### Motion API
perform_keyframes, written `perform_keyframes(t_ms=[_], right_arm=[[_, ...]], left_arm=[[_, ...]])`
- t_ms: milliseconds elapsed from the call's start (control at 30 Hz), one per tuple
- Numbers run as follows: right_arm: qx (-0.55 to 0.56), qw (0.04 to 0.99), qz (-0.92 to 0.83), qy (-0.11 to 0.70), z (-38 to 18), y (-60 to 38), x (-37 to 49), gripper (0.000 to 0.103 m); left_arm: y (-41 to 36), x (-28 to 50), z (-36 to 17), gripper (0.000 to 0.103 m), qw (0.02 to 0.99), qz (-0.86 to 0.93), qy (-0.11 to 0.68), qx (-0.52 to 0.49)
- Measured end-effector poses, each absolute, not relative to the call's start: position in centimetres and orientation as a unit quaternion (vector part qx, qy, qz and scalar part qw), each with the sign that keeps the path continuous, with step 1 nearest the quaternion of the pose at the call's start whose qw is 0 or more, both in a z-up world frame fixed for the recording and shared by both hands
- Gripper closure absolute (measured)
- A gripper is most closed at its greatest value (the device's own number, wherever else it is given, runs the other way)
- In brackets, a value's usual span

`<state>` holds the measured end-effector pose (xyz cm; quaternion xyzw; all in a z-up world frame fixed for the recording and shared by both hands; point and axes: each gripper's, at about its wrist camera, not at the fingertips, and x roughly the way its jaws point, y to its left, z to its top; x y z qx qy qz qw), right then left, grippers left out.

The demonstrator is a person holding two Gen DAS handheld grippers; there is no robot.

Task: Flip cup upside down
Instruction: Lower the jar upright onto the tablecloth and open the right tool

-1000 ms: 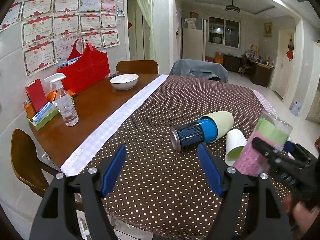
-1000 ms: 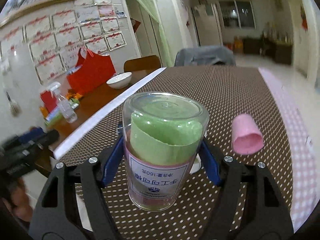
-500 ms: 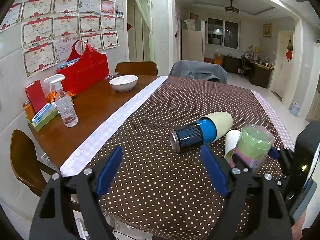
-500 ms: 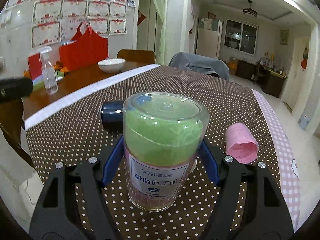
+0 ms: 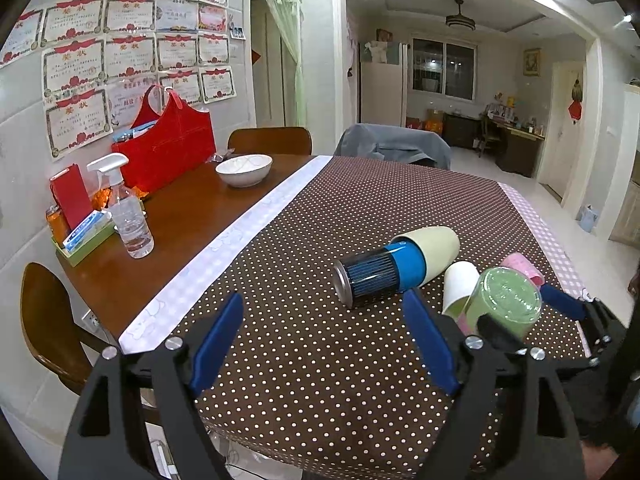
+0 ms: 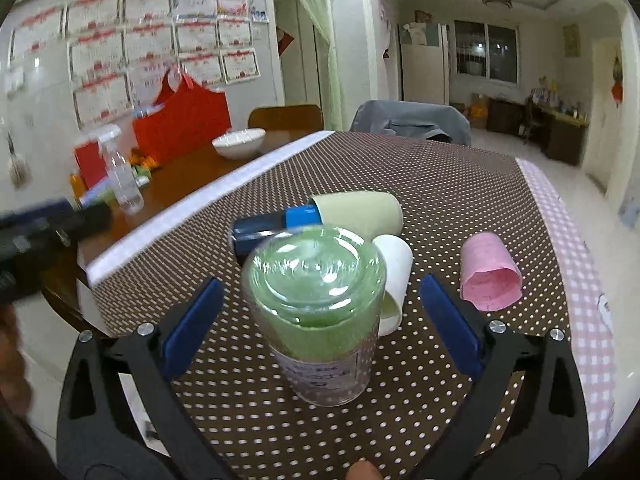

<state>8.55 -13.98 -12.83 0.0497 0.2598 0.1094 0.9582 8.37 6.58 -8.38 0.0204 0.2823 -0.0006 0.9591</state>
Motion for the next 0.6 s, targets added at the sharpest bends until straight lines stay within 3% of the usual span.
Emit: perform_keyframes(t_ms=[600], right_arm=[[0.156,0.955,0.073,0.241,-7.8,-20.0,4.3,0.006]], left_arm=[[2.5,5.1,-5.9,0.022,0.969,-0.025,0.241,0.054]])
